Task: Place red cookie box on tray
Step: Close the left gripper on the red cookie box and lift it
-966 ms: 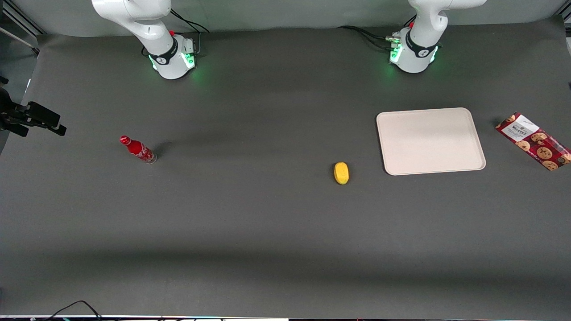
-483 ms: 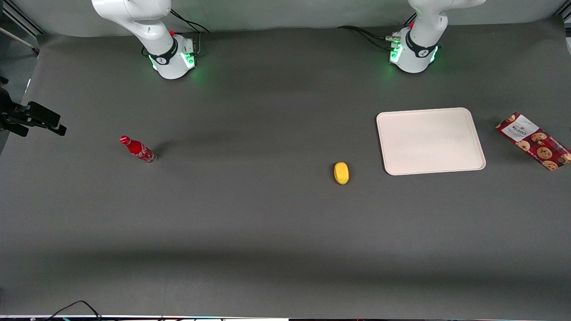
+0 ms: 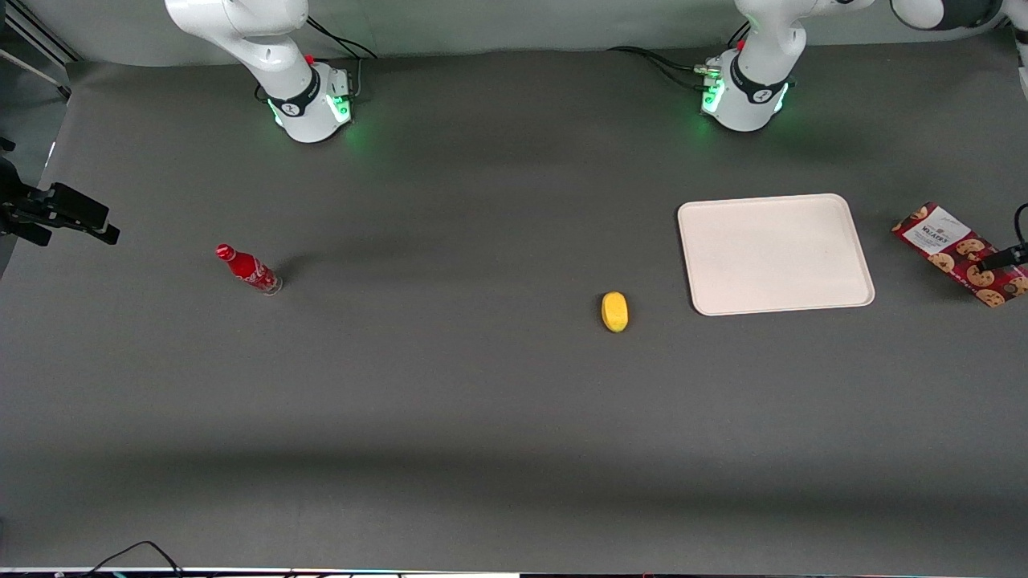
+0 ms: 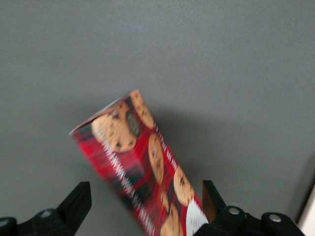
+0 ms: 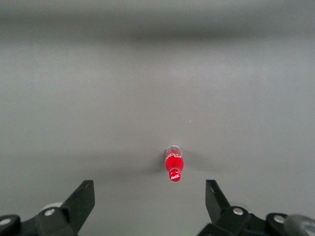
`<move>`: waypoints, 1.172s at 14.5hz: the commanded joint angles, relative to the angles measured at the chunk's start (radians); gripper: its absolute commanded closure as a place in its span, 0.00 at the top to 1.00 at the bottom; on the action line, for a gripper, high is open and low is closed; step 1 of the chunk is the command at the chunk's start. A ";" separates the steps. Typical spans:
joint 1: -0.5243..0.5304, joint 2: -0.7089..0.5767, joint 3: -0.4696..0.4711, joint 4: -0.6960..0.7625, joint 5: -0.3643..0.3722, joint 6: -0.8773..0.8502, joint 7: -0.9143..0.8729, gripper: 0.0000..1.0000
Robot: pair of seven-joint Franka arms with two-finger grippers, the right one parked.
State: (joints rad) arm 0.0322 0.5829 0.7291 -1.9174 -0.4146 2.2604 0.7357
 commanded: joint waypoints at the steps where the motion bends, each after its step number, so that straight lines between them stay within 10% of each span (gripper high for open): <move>1: -0.017 0.090 0.016 -0.015 -0.238 0.060 0.146 0.66; 2: -0.015 0.100 0.016 -0.015 -0.260 0.065 0.169 0.10; 3: -0.015 0.101 0.016 -0.014 -0.266 0.067 0.194 0.00; 11: -0.034 0.034 0.042 0.030 -0.242 -0.023 0.185 0.00; 17: -0.075 -0.118 0.073 0.407 0.065 -0.537 -0.027 0.00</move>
State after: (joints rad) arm -0.0160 0.5465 0.7908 -1.7074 -0.4594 1.9756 0.8297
